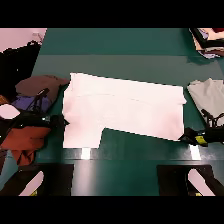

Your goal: Fold the shirts.

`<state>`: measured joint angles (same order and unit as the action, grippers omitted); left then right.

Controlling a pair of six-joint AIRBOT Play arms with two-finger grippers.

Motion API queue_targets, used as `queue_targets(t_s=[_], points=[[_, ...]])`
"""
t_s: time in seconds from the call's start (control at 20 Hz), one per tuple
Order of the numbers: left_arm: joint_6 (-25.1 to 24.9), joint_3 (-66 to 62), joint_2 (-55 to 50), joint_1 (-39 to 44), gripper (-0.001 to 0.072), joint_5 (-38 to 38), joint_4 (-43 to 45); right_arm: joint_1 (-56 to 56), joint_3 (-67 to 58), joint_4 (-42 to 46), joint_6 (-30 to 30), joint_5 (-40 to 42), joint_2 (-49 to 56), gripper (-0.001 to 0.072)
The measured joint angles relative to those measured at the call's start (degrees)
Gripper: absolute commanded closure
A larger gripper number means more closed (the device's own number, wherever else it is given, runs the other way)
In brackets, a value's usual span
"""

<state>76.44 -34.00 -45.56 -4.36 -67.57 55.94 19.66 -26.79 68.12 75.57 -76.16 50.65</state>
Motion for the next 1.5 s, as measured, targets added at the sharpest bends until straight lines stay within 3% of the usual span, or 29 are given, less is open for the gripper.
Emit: queue_targets(t_s=[0.35,0.55,0.85,1.1,1.15,1.2,1.25,1.3,1.5], points=[[7.4,0.0,13.2,0.0,0.0684,-11.3,1.2,-0.1,-7.0,7.7,2.2,-11.3,-13.2,0.0697],[8.0,-1.2,13.2,0.0,0.0685,-7.9,-1.3,-0.7,-13.4,8.8,2.8,-13.5,-11.3,0.0696],[2.0,-10.0,-3.2,0.0,0.0683,3.7,-2.6,-8.1,-25.9,8.1,3.8,-8.8,5.6,0.0696],[-1.1,-22.3,-21.6,0.0,0.0681,8.9,-2.8,-12.7,-38.9,7.8,5.3,-5.4,21.5,0.0693],[-1.4,-24.8,-24.7,0.0,0.0679,9.8,-2.9,-13.1,-41.3,7.8,5.7,-5.0,24.1,0.0636],[-1.4,-26.8,-27.3,0.0,0.0637,10.7,-2.9,-13.4,-43.6,7.5,6.2,-4.6,26.5,0.046],[-1.6,-28.9,-29.6,0.0,0.0427,11.6,-2.9,-13.4,-45.9,6.9,6.2,-4.4,28.9,0.0353],[-1.6,-30.5,-31.1,0.0,0.0252,12.3,-2.8,-13.0,-48.1,5.8,6.3,-4.1,30.9,0.0332],[-1.4,-36.3,-34.2,0.0,0.0249,10.9,-3.7,-9.6,-53.9,-0.1,5.8,-4.7,35.8,0.0327]])
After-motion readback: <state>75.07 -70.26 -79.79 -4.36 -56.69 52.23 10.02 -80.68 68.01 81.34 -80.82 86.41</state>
